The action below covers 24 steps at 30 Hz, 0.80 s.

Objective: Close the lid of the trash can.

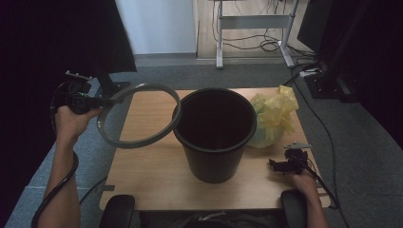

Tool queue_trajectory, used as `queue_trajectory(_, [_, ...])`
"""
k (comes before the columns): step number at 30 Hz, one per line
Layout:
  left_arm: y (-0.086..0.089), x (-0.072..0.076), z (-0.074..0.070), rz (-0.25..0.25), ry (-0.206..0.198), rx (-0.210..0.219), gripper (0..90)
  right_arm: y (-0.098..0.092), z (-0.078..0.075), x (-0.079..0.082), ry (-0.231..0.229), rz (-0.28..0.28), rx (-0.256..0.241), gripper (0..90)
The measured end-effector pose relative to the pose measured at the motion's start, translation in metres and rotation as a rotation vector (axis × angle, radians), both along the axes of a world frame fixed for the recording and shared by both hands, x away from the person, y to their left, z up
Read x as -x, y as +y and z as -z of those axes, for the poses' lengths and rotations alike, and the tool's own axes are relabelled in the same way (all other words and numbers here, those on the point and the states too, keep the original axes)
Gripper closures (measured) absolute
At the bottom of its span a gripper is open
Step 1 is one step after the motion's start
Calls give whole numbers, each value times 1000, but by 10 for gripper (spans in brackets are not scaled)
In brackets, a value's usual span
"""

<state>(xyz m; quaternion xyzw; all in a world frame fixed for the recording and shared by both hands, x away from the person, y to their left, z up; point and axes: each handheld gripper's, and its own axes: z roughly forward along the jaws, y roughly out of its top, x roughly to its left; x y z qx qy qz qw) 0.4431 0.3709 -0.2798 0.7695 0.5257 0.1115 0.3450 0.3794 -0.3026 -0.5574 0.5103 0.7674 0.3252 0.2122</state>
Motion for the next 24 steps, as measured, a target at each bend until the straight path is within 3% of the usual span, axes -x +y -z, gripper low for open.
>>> queue_trajectory(24, [-62, -19, 0, 119, 4, -9, 786, 0, 0, 0, 0, 0, 0, 0])
